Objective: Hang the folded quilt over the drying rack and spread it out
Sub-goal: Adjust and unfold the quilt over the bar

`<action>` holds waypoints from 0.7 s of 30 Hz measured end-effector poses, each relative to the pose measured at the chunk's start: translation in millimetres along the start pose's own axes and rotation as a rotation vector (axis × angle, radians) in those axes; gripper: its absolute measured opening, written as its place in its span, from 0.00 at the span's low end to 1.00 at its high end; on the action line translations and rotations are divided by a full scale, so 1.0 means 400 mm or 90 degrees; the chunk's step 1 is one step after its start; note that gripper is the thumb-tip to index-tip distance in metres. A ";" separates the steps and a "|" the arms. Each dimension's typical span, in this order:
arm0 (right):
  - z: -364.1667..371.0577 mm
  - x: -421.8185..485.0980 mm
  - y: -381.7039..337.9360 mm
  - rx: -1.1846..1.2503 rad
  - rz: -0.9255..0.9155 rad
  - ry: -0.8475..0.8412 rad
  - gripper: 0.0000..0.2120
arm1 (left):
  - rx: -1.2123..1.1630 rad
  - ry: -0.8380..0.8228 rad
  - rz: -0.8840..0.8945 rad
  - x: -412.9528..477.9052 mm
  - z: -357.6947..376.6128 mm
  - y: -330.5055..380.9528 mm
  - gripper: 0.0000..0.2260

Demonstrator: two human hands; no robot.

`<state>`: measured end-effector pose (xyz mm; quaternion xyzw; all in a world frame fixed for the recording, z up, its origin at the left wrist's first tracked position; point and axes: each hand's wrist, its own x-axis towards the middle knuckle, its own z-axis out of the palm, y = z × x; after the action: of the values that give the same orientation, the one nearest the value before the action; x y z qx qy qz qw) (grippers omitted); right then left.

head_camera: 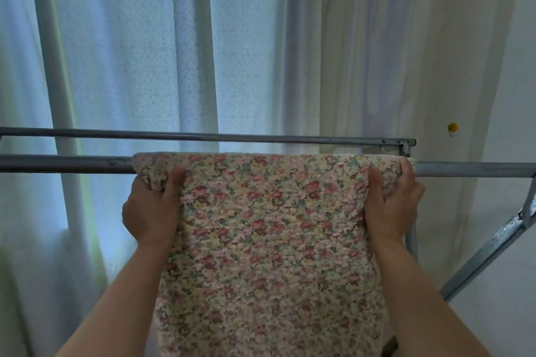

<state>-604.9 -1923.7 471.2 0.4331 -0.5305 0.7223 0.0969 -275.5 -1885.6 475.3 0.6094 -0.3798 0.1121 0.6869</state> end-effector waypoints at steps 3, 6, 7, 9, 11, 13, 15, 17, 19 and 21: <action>-0.015 -0.004 0.031 0.034 -0.031 -0.028 0.27 | 0.016 -0.013 -0.004 -0.010 0.001 -0.014 0.35; -0.028 -0.012 0.058 0.058 -0.067 -0.060 0.26 | 0.015 -0.012 -0.024 -0.036 0.006 -0.048 0.33; -0.031 -0.014 0.063 0.059 -0.069 -0.071 0.26 | 0.013 -0.014 -0.026 -0.043 0.008 -0.058 0.33; -0.033 -0.010 0.069 0.056 -0.070 -0.081 0.27 | 0.015 -0.020 -0.024 -0.048 0.019 -0.068 0.33; -0.036 -0.012 0.074 0.047 -0.067 -0.092 0.27 | 0.032 -0.025 -0.022 -0.050 0.028 -0.076 0.34; -0.042 -0.025 0.083 0.043 -0.055 -0.111 0.27 | 0.045 -0.028 -0.020 -0.054 0.033 -0.087 0.34; -0.049 -0.046 0.098 0.044 -0.036 -0.140 0.27 | 0.057 -0.034 -0.019 -0.055 0.034 -0.099 0.34; -0.055 -0.069 0.115 0.043 -0.029 -0.164 0.27 | 0.073 -0.046 -0.019 -0.060 0.035 -0.111 0.33; -0.057 -0.090 0.130 0.030 -0.033 -0.174 0.28 | 0.093 -0.059 -0.024 -0.073 0.037 -0.124 0.32; -0.060 -0.108 0.146 0.008 -0.036 -0.181 0.28 | 0.114 -0.075 -0.040 -0.092 0.038 -0.137 0.29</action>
<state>-626.4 -1913.9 398.5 0.5467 -0.5217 0.6538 0.0384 -272.9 -1901.1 409.3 0.6856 -0.3885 0.0879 0.6093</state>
